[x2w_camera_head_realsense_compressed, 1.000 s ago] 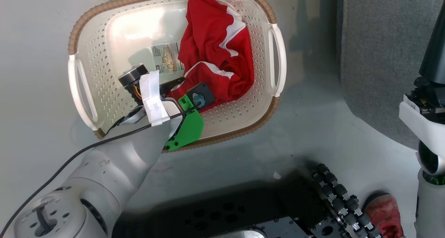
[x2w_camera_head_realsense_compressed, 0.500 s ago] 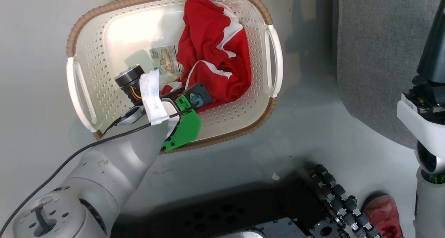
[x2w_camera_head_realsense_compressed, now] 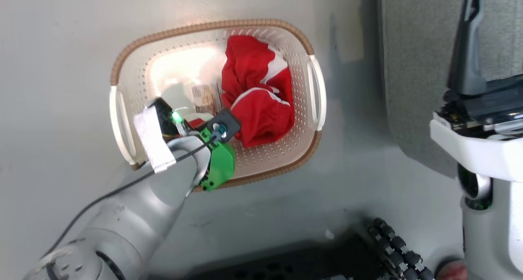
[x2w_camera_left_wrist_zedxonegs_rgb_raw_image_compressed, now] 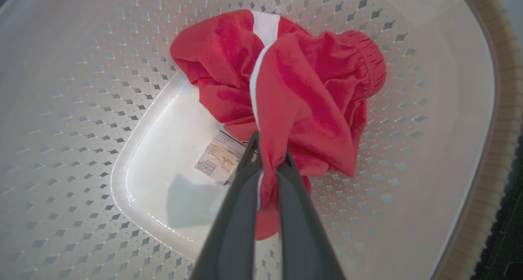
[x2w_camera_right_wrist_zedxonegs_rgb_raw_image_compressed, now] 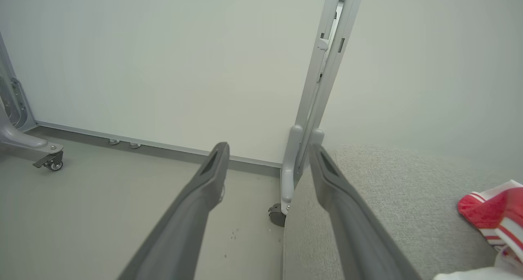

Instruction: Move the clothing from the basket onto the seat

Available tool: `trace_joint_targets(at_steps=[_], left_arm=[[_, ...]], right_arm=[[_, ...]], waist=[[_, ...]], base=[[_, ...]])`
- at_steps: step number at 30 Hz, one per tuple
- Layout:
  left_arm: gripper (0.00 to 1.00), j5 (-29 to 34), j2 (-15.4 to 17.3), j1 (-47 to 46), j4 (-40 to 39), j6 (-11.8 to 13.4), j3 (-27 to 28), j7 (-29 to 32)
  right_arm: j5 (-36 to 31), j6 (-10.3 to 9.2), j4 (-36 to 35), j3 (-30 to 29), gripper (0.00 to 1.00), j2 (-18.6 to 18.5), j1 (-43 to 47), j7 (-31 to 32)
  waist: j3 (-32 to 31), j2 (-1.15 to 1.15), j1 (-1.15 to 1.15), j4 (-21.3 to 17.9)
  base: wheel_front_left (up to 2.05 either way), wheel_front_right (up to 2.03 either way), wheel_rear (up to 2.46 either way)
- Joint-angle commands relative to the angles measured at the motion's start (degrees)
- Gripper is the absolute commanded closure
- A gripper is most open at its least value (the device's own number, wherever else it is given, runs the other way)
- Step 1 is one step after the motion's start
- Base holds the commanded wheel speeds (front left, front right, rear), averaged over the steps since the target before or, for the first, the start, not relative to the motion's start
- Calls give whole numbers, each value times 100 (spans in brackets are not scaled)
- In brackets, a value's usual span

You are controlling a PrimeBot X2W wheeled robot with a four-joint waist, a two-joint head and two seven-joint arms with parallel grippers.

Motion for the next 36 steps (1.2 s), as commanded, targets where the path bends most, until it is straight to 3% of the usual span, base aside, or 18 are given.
trace_joint_targets(at_steps=[1,8,19,25,36], left_arm=[[100,-168,10,260,-157,59,112,-112],[100,-471,11,961,-950,266,603,-176],[100,-194,409,2435,-2858,770,1949,-173],[100,113,471,3017,-3867,920,2623,-168],[100,576,497,3548,-5158,894,3460,-168]], right_arm=[[75,-6,144,109,0,33,73,-17],[246,-6,564,374,0,88,460,-17],[407,-6,1236,819,0,92,1160,-16],[456,-6,1443,873,0,31,1545,-17],[552,-6,1623,1014,0,25,1908,-17]], waist=[[-868,0,0,133],[-2033,0,0,285],[-3587,0,0,342],[-4076,0,0,397],[-4562,0,0,381]], base=[[0,0,0],[0,0,0],[0,0,0],[0,0,0],[0,0,0]])
